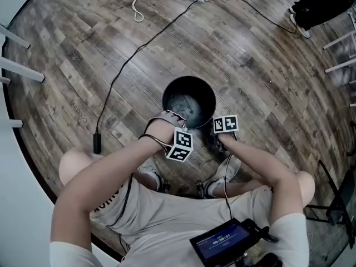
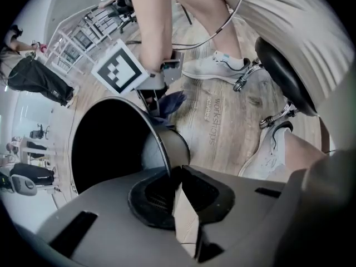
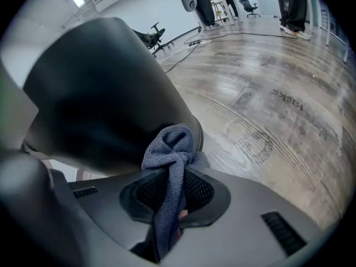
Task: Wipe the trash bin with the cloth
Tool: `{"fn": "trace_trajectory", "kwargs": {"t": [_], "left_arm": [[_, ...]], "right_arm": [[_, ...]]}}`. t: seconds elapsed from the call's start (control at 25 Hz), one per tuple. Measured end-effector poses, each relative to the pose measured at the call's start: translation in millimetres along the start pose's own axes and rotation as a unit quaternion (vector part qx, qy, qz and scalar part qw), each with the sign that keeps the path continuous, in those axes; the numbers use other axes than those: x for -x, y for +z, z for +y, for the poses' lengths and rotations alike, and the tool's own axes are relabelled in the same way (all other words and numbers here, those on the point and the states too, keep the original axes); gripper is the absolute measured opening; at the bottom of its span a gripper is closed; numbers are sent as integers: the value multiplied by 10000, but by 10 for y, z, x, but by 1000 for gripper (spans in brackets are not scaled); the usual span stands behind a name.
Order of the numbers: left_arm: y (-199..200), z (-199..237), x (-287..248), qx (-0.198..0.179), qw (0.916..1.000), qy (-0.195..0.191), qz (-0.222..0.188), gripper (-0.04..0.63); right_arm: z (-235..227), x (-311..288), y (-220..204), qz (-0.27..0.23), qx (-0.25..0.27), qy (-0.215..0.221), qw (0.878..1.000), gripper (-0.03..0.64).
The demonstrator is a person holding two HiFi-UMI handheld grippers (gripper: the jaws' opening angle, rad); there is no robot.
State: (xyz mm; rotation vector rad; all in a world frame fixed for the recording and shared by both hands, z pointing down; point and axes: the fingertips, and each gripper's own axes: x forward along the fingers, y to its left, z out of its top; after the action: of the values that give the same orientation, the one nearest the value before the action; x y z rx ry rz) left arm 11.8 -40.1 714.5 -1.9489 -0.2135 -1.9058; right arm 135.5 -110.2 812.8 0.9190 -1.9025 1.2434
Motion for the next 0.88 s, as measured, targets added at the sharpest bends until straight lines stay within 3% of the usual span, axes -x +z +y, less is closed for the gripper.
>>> {"fn": "trace_trajectory", "kwargs": {"t": [0.2, 0.36, 0.52, 0.76, 0.88], "left_arm": [[6, 8, 3, 66, 9999, -18, -81, 43], [10, 34, -9, 74, 9999, 42, -103, 43], [8, 13, -13, 170, 9997, 104, -104, 45], [7, 100, -17, 1022, 9947, 76, -20, 67], [22, 96, -10, 1244, 9922, -28, -81, 75]], "right_arm": [[-300, -468, -178, 102, -525, -206, 9984, 64], [-446, -666, -237, 130, -1018, 52, 9947, 64], [-414, -541, -263, 446, -664, -158, 9967, 64], [-389, 131, -78, 427, -493, -503, 9966, 64], [-220, 535, 11, 244, -411, -424, 9980, 64]]}}
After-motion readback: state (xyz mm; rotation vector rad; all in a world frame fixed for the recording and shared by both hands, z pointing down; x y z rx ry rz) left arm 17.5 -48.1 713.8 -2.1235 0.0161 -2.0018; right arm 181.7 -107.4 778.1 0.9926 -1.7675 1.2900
